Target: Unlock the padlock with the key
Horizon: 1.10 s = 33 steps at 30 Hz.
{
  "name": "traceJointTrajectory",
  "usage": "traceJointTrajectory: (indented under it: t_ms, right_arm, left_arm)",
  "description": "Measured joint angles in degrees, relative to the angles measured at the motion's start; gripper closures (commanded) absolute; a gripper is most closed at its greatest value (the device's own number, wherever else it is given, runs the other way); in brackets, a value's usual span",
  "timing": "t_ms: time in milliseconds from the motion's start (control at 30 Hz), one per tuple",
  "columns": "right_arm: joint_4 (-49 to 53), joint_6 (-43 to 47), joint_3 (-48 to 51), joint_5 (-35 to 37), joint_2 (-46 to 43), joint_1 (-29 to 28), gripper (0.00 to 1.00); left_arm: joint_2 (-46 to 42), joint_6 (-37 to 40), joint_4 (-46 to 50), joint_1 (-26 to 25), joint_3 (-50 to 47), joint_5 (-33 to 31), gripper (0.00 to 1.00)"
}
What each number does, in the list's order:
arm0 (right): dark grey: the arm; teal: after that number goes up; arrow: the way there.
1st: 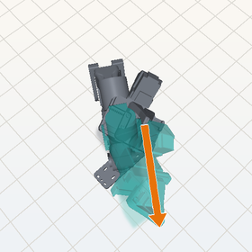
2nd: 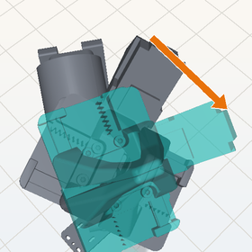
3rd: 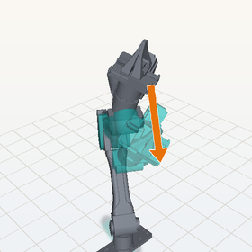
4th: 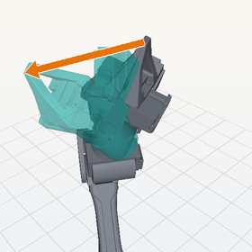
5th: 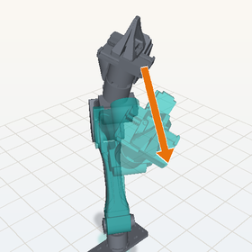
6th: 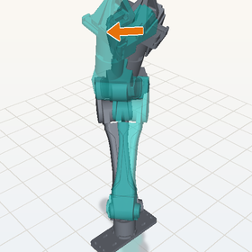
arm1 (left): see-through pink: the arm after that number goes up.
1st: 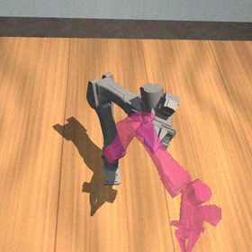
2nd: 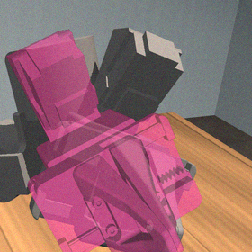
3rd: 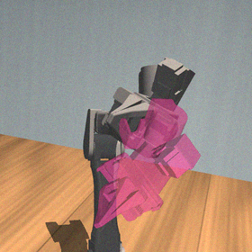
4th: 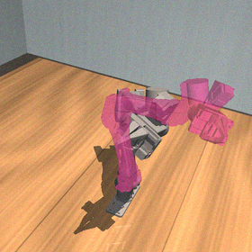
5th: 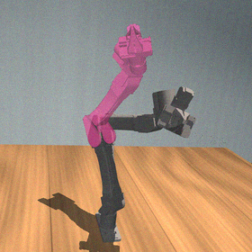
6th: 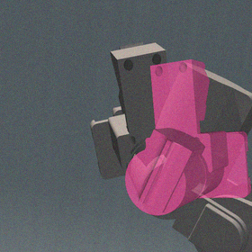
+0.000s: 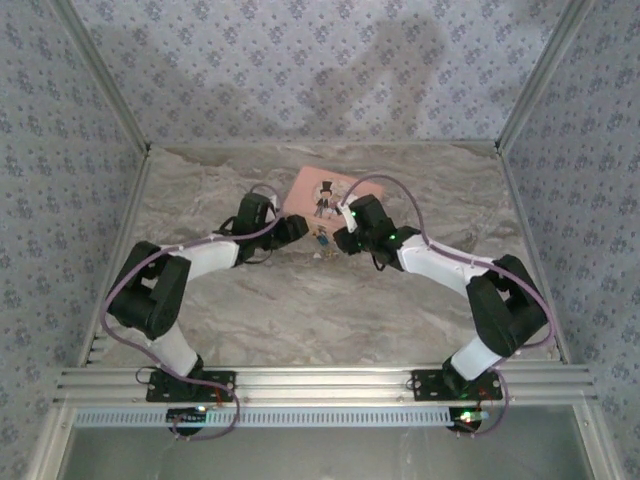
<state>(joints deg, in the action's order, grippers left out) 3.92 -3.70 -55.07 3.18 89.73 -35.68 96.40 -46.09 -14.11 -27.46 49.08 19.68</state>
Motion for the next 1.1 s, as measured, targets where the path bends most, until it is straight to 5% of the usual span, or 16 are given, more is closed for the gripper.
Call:
traceJointTrajectory:
  t_ms: [267, 567, 800, 867, 967, 1100]
  right_arm:
    - [-1.57, -4.55, 1.53, -1.57, 0.35, 3.1, 0.71]
    - [-3.28, -6.23, -6.03, -0.98, 8.11, 8.48, 0.68]
    - [-5.73, -8.98, -3.34, -0.31, 6.34, 9.4, 0.48]
    - [-7.52, -11.56, 0.63, -0.68, 3.17, 8.61, 0.01]
    - [-12.74, -15.52, 5.88, -2.19, -0.37, 7.08, 0.1]
    - [-19.69, -20.33, 8.96, -2.75, -0.63, 5.75, 0.11]
  left_arm:
    - [-0.57, 0.72, 0.46, 1.09, 0.33, -4.22, 0.44]
    - [0.46, 4.74, 7.41, 5.9, 15.15, -7.3, 0.42]
    - [7.48, 7.32, 10.58, 7.54, 24.15, -7.82, 0.42]
    - [9.73, 7.54, 11.3, 7.54, 25.2, -7.21, 0.42]
    - [13.05, 7.54, 12.07, 7.54, 26.49, -6.12, 0.42]
    - [15.3, 7.48, 12.68, 7.48, 26.64, -5.09, 0.43]
